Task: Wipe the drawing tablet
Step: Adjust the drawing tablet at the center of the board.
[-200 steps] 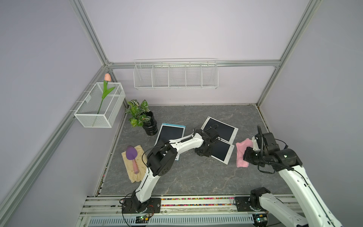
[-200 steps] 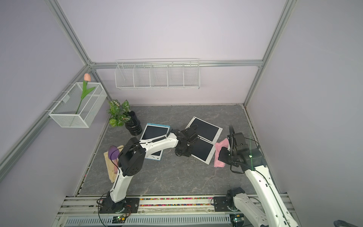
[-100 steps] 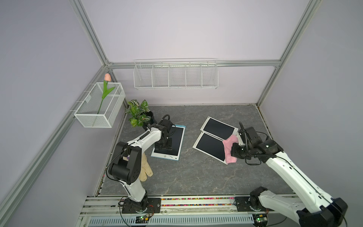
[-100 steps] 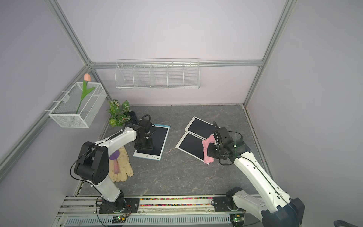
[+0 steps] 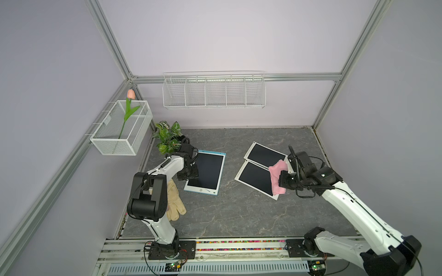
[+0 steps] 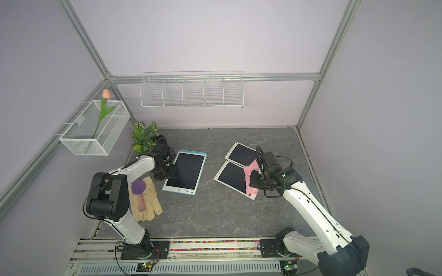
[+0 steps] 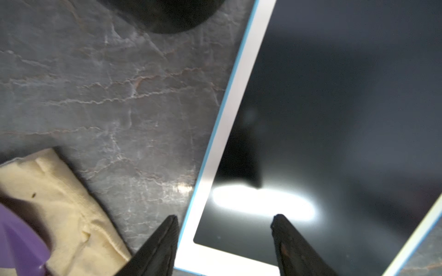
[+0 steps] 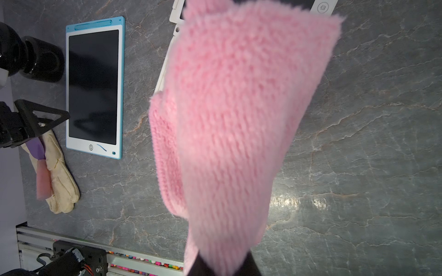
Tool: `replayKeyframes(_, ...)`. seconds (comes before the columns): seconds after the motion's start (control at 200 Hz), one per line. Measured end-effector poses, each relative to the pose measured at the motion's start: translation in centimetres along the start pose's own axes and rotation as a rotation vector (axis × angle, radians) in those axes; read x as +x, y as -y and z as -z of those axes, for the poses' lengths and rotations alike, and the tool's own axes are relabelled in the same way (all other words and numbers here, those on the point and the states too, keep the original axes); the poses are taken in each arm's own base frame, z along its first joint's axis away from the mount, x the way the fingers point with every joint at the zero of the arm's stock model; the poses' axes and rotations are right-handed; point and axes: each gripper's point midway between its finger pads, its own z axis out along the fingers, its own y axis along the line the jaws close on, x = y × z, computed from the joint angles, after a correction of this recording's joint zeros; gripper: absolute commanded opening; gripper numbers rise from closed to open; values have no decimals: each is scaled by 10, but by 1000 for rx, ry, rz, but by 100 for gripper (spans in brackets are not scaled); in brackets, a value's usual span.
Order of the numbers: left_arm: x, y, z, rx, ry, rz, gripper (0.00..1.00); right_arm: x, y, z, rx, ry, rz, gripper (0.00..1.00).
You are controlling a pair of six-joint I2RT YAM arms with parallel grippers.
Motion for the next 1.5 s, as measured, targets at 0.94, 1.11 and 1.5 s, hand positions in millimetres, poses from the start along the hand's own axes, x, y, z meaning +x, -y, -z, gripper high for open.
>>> replayKeyframes(0.94, 14, 46, -13, 285, -15, 28, 57, -1, 0, 0, 5, 4, 3, 7)
replayKeyframes(1.11, 33, 84, -8, 328, -36, -30, 56, 0, 1, -2, 10, 2, 3, 7)
replayKeyframes(1.5, 65, 142, 7, 379, -119, -108, 53, 6, 7, -7, 28, -11, 3, 7)
